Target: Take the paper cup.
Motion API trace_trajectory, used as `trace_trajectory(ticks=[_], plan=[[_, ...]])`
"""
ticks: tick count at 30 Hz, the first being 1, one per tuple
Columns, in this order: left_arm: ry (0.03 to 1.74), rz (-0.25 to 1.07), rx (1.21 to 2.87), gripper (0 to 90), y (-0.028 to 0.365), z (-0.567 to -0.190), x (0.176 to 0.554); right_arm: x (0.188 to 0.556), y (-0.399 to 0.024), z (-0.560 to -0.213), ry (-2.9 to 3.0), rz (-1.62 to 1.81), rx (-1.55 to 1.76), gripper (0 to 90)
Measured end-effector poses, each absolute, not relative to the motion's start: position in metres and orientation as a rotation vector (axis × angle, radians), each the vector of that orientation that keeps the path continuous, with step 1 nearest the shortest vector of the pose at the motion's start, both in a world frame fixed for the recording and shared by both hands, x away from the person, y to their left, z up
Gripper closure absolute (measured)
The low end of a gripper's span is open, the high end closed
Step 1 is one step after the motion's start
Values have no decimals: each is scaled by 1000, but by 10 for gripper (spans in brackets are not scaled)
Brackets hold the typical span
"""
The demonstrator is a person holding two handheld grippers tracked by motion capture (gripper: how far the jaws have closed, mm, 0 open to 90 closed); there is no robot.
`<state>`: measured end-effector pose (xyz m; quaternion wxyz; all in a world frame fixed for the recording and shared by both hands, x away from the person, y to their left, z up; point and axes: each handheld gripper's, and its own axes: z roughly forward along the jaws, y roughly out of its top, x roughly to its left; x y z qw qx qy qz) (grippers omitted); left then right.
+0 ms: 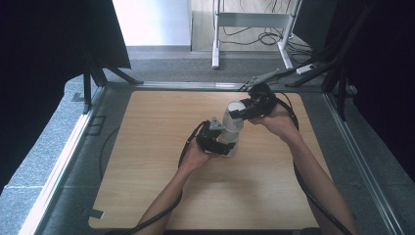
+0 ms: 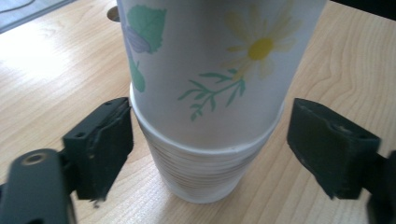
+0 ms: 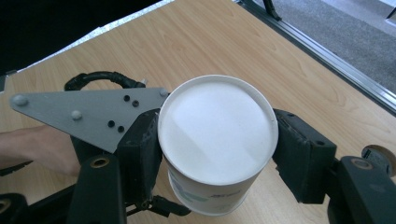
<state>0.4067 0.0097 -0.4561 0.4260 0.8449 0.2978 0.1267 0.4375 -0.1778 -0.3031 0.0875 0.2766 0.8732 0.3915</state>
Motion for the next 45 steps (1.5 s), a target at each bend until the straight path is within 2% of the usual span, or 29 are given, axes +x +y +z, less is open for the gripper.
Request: trace_trajectory(ticks=[23,45], plan=[[727,237,2083,17,29,-447,384,407,-189,-261,2562,1219,729,372],[669,244,2061,34,44,-448,341,364,-199,-288,2606,1262,630,372]])
